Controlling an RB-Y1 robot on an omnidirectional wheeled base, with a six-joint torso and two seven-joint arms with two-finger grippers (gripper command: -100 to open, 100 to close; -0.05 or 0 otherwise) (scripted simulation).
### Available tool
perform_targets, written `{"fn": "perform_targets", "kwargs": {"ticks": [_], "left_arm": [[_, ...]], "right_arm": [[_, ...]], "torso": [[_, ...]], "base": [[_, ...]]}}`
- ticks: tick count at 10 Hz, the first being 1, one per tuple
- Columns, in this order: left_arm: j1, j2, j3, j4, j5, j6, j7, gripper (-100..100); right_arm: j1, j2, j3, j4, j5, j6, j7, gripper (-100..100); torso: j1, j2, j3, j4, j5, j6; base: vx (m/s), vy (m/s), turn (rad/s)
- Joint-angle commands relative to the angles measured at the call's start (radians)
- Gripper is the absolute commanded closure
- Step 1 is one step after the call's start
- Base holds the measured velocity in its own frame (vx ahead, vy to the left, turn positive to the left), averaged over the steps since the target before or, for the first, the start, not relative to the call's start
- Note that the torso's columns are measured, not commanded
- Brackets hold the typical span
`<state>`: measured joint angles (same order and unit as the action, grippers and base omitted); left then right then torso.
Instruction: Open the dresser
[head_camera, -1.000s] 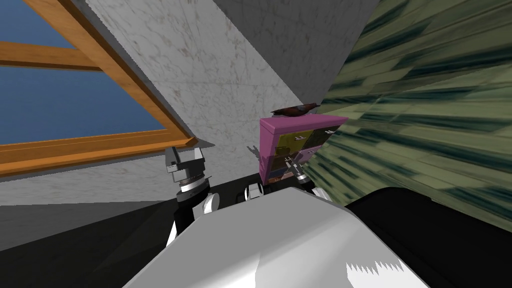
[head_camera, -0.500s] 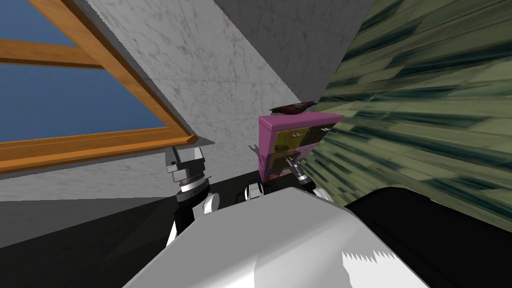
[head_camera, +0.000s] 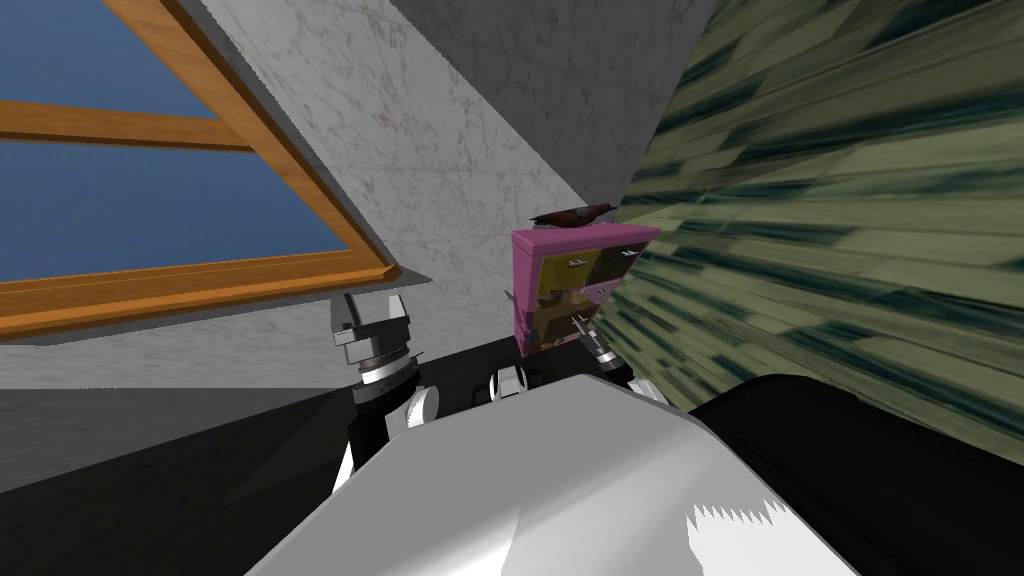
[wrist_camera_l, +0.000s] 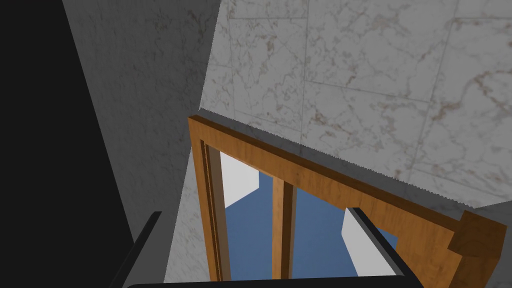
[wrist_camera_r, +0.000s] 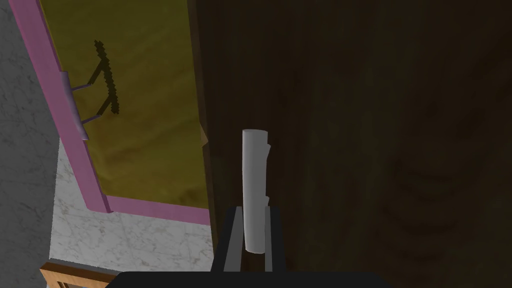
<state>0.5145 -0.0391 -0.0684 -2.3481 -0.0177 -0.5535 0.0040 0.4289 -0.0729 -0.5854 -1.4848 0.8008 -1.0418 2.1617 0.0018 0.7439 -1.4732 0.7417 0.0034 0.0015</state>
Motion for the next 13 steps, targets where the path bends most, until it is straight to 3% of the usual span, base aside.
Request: {"fn": "perform_targets", "kwargs": {"ticks": [1, 9, 10, 11, 13], "left_arm": [[0.000, 0.000, 0.000, 0.000, 0.000, 0.000, 0.000, 0], [0.000, 0.000, 0.000, 0.000, 0.000, 0.000, 0.000, 0], [0.000, 0.000, 0.000, 0.000, 0.000, 0.000, 0.000, 0], [0.000, 0.000, 0.000, 0.000, 0.000, 0.000, 0.000, 0], [0.000, 0.000, 0.000, 0.000, 0.000, 0.000, 0.000, 0]], "right_arm": [[0.005, -0.029, -0.007, -0.021, -0.007, 0.013, -0.037, -100], [0.007, -0.144, -0.033, -0.099, -0.026, 0.093, -0.183, -100], [0.015, -0.128, -0.025, -0.096, -0.018, 0.093, -0.172, -100], [0.016, -0.129, -0.025, -0.096, -0.017, 0.098, -0.176, 0], [0.019, -0.128, -0.024, -0.092, -0.015, 0.100, -0.176, 0]], "torso": [[0.000, 0.001, 0.000, 0.001, 0.001, 0.000], [0.000, -0.002, -0.001, 0.000, 0.000, -0.001], [0.003, -0.001, -0.001, 0.001, 0.003, -0.001], [0.004, -0.001, -0.001, 0.000, 0.001, -0.002], [0.002, -0.003, -0.002, -0.001, 0.000, -0.002]], "base": [[-0.107, 0.020, -0.004], [-0.001, 0.054, 0.006], [-0.004, 0.014, -0.004], [0.000, 0.000, 0.000], [0.000, 0.000, 0.000]]}}
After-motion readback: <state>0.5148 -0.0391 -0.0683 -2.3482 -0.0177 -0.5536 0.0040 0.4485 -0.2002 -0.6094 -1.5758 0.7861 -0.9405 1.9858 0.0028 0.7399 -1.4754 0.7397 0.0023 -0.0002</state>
